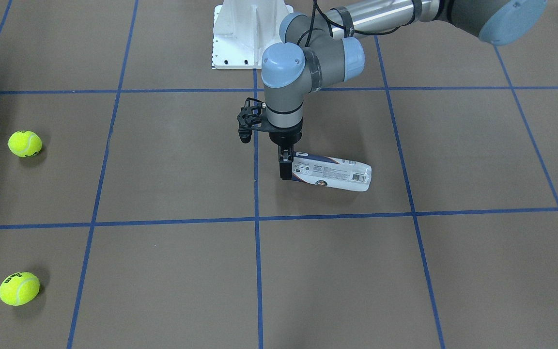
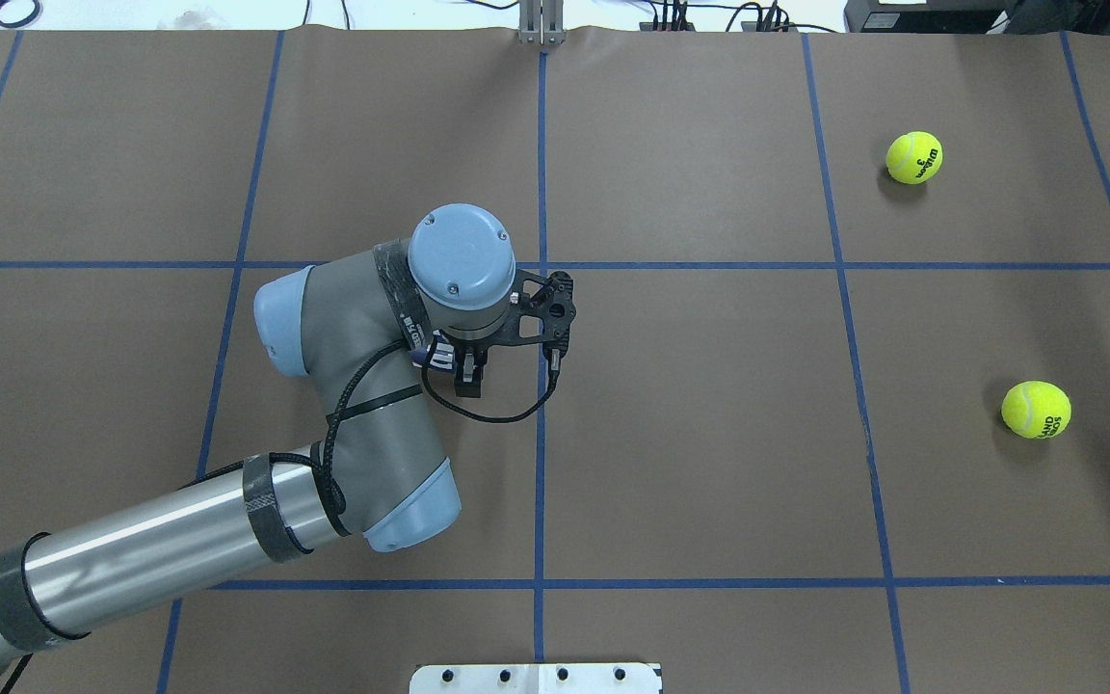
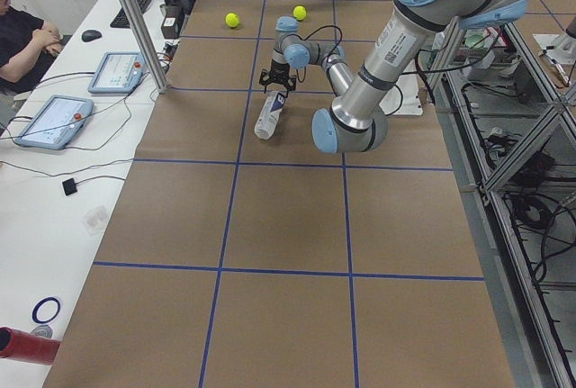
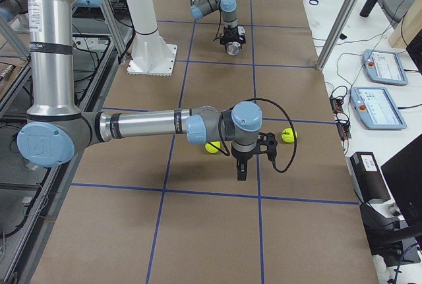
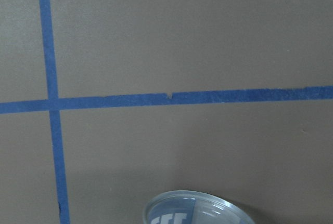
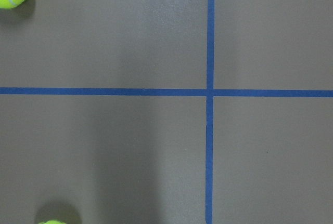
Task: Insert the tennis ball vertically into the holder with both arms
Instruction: 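Close the left gripper on the can's open end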
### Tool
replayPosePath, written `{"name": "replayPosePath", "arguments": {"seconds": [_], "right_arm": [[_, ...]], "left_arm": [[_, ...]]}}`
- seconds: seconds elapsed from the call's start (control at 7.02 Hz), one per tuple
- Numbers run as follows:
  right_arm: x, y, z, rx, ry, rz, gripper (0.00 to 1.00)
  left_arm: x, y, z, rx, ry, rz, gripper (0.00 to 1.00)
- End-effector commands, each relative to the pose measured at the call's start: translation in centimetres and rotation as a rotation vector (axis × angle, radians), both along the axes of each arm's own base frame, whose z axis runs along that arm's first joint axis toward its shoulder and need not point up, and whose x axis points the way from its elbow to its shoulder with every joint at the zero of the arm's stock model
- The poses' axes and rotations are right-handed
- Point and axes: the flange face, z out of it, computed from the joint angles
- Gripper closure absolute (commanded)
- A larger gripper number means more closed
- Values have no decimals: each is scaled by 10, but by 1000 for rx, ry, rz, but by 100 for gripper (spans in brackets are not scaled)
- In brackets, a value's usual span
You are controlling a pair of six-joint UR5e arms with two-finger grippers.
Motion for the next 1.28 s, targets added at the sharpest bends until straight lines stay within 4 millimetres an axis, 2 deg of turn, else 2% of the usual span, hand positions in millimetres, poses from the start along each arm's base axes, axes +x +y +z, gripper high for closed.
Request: {"name": "replayPosePath", "arguments": {"seconds": [0.0, 0.28, 0.43, 0.71, 0.85, 1.0, 1.14], "right_arm": [[0, 0, 0, 1, 0, -1, 1], [0, 0, 0, 0, 2, 0, 1], [0, 0, 0, 1, 0, -1, 1], [0, 0, 0, 0, 2, 0, 1], [0, -1, -1, 3, 1, 0, 1], [0, -1, -2, 6, 1, 0, 1], [0, -1, -4, 9, -1, 0, 1]], "left_arm": [[3, 2, 1, 0, -4, 2, 1], [6, 2, 5, -7, -8, 1, 1], [9, 6, 4, -8, -7, 4, 15], [5, 6, -6, -40, 20, -46, 54], [-6, 7, -23, -28, 54, -56, 63], [-33, 12, -58, -18, 138, -93, 69], [-67, 18, -93, -29, 246, -157, 70]]}}
